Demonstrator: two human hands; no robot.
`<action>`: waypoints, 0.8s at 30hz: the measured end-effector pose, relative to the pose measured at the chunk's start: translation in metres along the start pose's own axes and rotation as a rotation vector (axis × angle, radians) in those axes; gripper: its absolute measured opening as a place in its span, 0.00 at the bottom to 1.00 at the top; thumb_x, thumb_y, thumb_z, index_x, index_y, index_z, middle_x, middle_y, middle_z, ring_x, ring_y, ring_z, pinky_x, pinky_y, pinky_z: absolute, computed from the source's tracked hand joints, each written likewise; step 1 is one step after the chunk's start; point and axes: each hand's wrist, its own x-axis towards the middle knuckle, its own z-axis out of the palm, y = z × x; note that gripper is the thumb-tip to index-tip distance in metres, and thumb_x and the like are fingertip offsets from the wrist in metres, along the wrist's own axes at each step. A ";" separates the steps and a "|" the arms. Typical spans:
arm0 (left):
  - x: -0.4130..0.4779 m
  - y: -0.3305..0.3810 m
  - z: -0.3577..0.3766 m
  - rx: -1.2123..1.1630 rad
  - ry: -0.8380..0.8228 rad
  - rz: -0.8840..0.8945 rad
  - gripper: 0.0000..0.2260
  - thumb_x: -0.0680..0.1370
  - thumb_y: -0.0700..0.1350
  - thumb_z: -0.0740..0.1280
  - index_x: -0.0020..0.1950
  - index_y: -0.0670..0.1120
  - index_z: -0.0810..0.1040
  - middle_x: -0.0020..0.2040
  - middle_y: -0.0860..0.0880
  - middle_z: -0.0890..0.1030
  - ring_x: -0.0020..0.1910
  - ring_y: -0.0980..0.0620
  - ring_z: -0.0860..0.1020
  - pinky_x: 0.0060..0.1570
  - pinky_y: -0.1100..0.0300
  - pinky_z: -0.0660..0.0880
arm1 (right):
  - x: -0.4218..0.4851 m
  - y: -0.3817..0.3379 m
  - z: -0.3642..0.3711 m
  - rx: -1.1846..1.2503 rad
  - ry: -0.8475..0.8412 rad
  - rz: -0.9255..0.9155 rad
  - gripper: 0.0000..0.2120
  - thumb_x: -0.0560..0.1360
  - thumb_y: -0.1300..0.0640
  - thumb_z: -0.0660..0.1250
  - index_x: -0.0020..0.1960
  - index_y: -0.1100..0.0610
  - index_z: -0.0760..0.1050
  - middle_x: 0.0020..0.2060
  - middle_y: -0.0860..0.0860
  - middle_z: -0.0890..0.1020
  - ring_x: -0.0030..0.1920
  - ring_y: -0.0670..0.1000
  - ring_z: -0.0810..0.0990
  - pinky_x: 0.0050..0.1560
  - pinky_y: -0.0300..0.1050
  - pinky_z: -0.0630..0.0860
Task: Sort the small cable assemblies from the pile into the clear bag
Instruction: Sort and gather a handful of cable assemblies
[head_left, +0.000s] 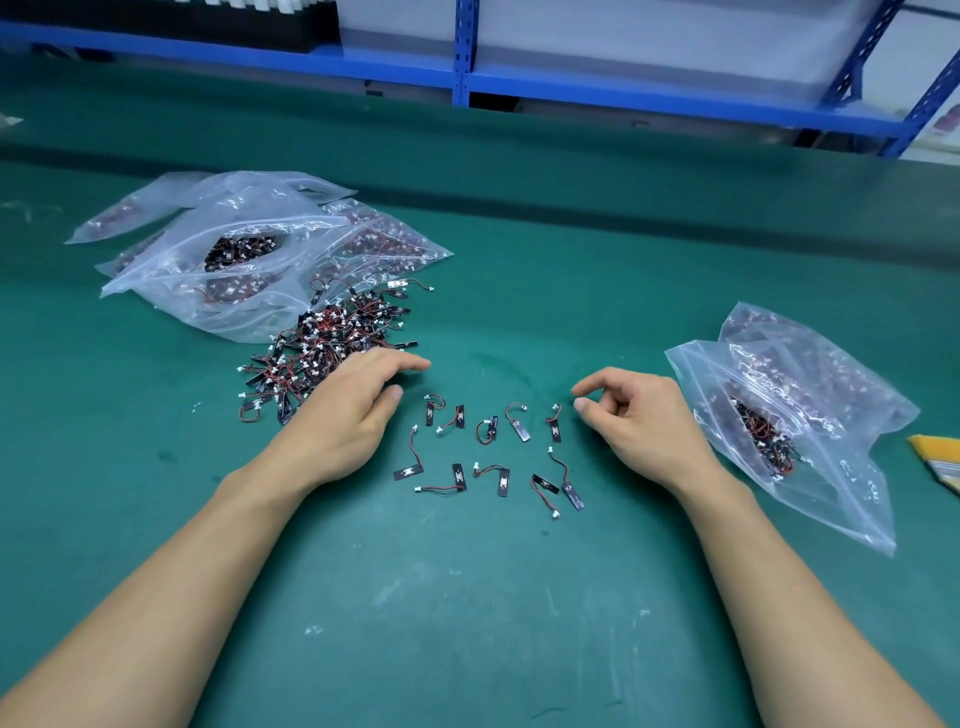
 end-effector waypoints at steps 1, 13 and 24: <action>0.000 -0.002 -0.001 0.017 0.013 -0.007 0.19 0.80 0.32 0.59 0.67 0.47 0.76 0.63 0.53 0.76 0.64 0.52 0.72 0.66 0.61 0.64 | 0.000 0.001 -0.001 -0.010 0.033 0.005 0.06 0.76 0.54 0.70 0.43 0.44 0.80 0.26 0.43 0.77 0.30 0.45 0.75 0.40 0.50 0.78; 0.001 -0.006 0.002 0.124 0.013 -0.036 0.30 0.73 0.24 0.56 0.69 0.48 0.75 0.66 0.51 0.76 0.66 0.50 0.69 0.67 0.63 0.62 | 0.000 0.000 -0.002 -0.159 -0.027 0.090 0.04 0.77 0.51 0.68 0.51 0.44 0.78 0.30 0.41 0.78 0.37 0.44 0.76 0.44 0.50 0.78; 0.000 -0.007 0.001 0.133 0.010 -0.020 0.30 0.72 0.24 0.56 0.68 0.48 0.76 0.65 0.52 0.76 0.64 0.51 0.69 0.65 0.66 0.60 | 0.000 -0.003 -0.002 -0.189 -0.047 0.117 0.03 0.78 0.51 0.67 0.50 0.44 0.79 0.31 0.43 0.78 0.39 0.45 0.77 0.45 0.50 0.78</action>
